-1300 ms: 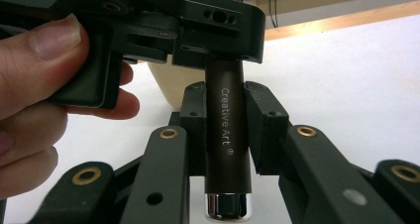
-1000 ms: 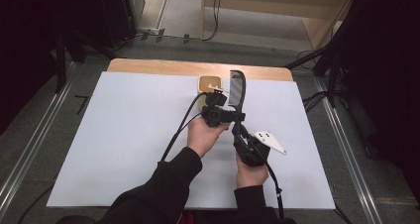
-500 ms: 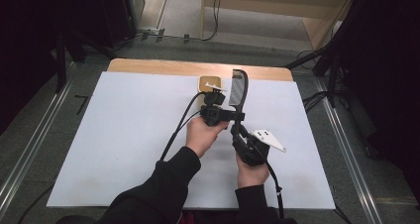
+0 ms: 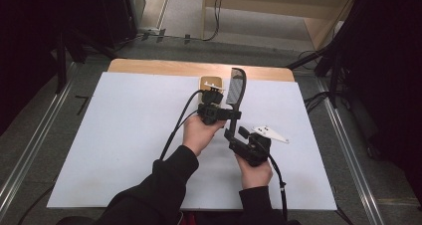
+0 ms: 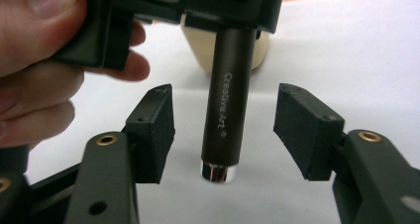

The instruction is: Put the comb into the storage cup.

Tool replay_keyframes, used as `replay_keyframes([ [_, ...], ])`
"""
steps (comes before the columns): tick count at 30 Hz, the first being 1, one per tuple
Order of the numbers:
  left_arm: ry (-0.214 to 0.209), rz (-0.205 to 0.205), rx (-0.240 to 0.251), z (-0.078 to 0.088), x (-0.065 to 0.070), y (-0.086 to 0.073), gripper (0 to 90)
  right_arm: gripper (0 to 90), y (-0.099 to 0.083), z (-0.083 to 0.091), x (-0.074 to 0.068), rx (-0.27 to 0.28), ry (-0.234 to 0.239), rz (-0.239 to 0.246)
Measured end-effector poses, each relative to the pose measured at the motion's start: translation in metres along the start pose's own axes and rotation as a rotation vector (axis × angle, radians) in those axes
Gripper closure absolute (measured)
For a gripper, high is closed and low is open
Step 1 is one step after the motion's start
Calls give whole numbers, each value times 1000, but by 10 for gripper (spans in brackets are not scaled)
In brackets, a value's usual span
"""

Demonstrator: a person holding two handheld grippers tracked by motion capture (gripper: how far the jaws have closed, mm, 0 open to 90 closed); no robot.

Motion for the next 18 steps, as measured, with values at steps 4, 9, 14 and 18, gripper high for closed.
replay_keyframes([
  [4,14,-5,-3,1,-3,0,728,357,1,-1,-1,-23,10,4],
  [9,32,-15,0,5,-7,2,728,333,4,-4,-4,-61,29,23],
  [14,49,-34,-2,10,-10,2,728,314,2,-6,-8,-110,40,78],
  [18,63,-49,4,15,-13,2,728,306,2,-7,-8,-142,53,103],
])
Point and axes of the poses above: each handheld gripper's, and its own axes: z roughly backward along the jaws, y roughly out of its top, x roughly to its right, the point moved 1 cm from there along -z, roughly forward along the jaws, and after that the axes turned 3 degrees about -x, right-handed, at the moved point
